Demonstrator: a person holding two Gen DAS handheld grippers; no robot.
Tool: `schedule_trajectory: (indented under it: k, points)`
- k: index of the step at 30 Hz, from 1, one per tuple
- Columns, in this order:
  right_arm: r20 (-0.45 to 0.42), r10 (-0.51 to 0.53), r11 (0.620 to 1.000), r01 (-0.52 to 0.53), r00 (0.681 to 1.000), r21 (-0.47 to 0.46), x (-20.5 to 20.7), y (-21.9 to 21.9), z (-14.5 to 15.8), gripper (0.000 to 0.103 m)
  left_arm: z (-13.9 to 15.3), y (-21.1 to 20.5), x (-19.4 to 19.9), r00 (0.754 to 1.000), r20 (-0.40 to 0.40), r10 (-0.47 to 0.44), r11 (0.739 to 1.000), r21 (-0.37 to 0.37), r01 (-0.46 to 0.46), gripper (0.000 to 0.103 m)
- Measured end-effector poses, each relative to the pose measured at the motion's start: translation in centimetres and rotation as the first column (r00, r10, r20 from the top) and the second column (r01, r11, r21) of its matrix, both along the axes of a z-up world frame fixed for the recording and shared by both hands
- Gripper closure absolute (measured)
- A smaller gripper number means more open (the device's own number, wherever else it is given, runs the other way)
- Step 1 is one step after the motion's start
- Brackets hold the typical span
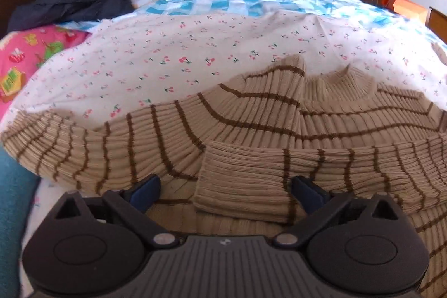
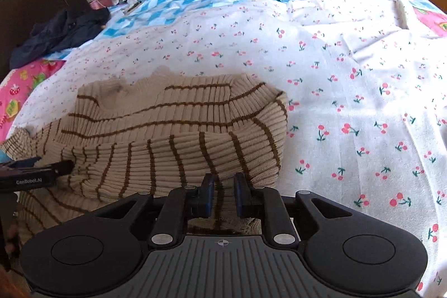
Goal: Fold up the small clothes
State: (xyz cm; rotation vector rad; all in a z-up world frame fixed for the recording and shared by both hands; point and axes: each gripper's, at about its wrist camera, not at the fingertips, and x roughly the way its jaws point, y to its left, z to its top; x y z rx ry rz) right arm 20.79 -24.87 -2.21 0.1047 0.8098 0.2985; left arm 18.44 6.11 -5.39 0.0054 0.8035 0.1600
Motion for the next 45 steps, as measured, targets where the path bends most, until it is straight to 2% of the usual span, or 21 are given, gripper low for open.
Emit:
schedule_trajectory:
  k: [2, 5, 8, 12, 13, 15, 19, 21, 23, 24, 25, 26, 27, 29, 31, 34, 37, 39, 42, 45]
  points:
    - [0.021, -0.019, 1.000, 0.019, 1.000, -0.003, 0.5, 0.0, 0.5, 0.084, 0.2, -0.2, -0.2, 1.000, 0.009, 0.010, 0.999, 0.032, -0.010, 0.000]
    - [0.007, -0.013, 1.000, 0.013, 1.000, -0.028, 1.1, 0.6, 0.3, 0.081, 0.3, -0.1, -0.3, 1.000, 0.010, 0.028, 0.998, 0.063, -0.028, 0.000]
    - [0.010, 0.065, 0.997, -0.064, 0.998, -0.040, 0.4, 2.3, 0.2, 0.081, 0.3, 0.7, -0.4, 0.998, 0.009, 0.067, 0.994, 0.088, -0.068, 0.000]
    - [0.014, 0.167, 0.985, -0.167, 0.986, -0.042, -0.3, 5.2, 0.3, 0.081, 1.2, 2.1, -1.4, 0.995, 0.007, 0.101, 0.994, 0.052, -0.101, 0.000]
    - [0.014, 0.213, 0.976, -0.212, 0.977, -0.044, -0.7, 6.4, 0.3, 0.081, 1.6, 2.1, -2.0, 0.995, 0.020, 0.094, 0.994, 0.050, -0.095, 0.000]
    - [0.026, 0.308, 0.950, -0.306, 0.951, -0.063, -1.4, 8.9, 0.4, 0.070, 2.5, 2.2, -3.4, 0.995, 0.046, 0.084, 0.995, 0.053, -0.086, 0.000]
    - [0.056, 0.479, 0.874, -0.470, 0.876, -0.124, -2.5, 14.1, 0.0, 0.068, 3.9, 3.0, -5.5, 0.992, 0.085, 0.093, 0.994, 0.048, -0.097, 0.000]
    - [0.062, 0.538, 0.836, -0.523, 0.841, -0.167, -3.1, 16.3, -0.5, 0.056, 4.4, 3.7, -5.9, 0.990, 0.100, 0.102, 0.994, 0.039, -0.107, 0.000]
    - [0.071, 0.568, 0.806, -0.536, 0.820, -0.253, -3.2, 18.5, -1.1, 0.055, 4.8, 4.3, -6.1, 0.986, 0.118, 0.116, 0.992, 0.035, -0.121, 0.000]
    - [0.069, 0.571, 0.799, -0.534, 0.818, -0.276, -3.1, 19.2, -1.3, 0.061, 5.0, 4.6, -6.2, 0.985, 0.124, 0.123, 0.992, 0.027, -0.127, 0.000]
    - [0.065, 0.564, 0.802, -0.527, 0.823, -0.283, -2.9, 19.7, -1.4, 0.066, 5.1, 4.9, -6.3, 0.983, 0.130, 0.128, 0.991, 0.018, -0.131, 0.000]
    - [0.057, 0.548, 0.811, -0.513, 0.835, -0.281, -2.6, 20.0, -1.4, 0.080, 5.2, 5.1, -6.4, 0.982, 0.134, 0.131, 0.991, 0.009, -0.134, 0.000]
    - [0.054, 0.532, 0.822, -0.500, 0.845, -0.274, -2.5, 20.2, -1.2, 0.088, 5.2, 5.3, -6.4, 0.982, 0.138, 0.132, 0.991, 0.003, -0.134, 0.000]
    - [0.063, 0.520, 0.835, -0.491, 0.852, -0.250, -2.5, 20.2, -0.8, 0.091, 5.3, 5.4, -6.5, 0.980, 0.148, 0.130, 0.991, -0.005, -0.131, 0.000]
    - [0.081, 0.523, 0.838, -0.496, 0.848, -0.227, -3.1, 20.2, -0.6, 0.091, 5.3, 5.4, -6.3, 0.979, 0.161, 0.125, 0.992, -0.012, -0.125, 0.000]
    - [0.070, 0.553, 0.817, -0.523, 0.830, -0.241, -3.8, 20.7, -1.2, 0.091, 4.9, 4.8, -5.3, 0.981, 0.165, 0.100, 0.995, -0.015, -0.099, 0.000]
    - [0.073, 0.541, 0.828, -0.515, 0.838, -0.222, -3.7, 20.5, -1.3, 0.087, 3.7, 3.6, -3.6, 0.990, 0.136, 0.043, 0.999, 0.001, -0.044, 0.000]
    - [0.078, 0.526, 0.842, -0.506, 0.847, -0.189, -3.6, 19.4, -0.6, 0.081, 2.5, 3.0, -2.4, 0.996, 0.091, 0.025, 1.000, 0.010, -0.026, 0.000]
    - [0.099, 0.490, 0.866, -0.472, 0.866, -0.163, -3.8, 16.4, 0.9, 0.081, 0.6, 2.4, -1.5, 1.000, 0.014, 0.020, 0.998, 0.058, -0.021, 0.000]
    - [0.116, 0.394, 0.914, -0.375, 0.912, -0.155, -3.4, 12.9, 1.7, 0.081, 0.3, 2.6, -1.7, 1.000, 0.008, 0.030, 0.998, 0.056, -0.030, 0.000]
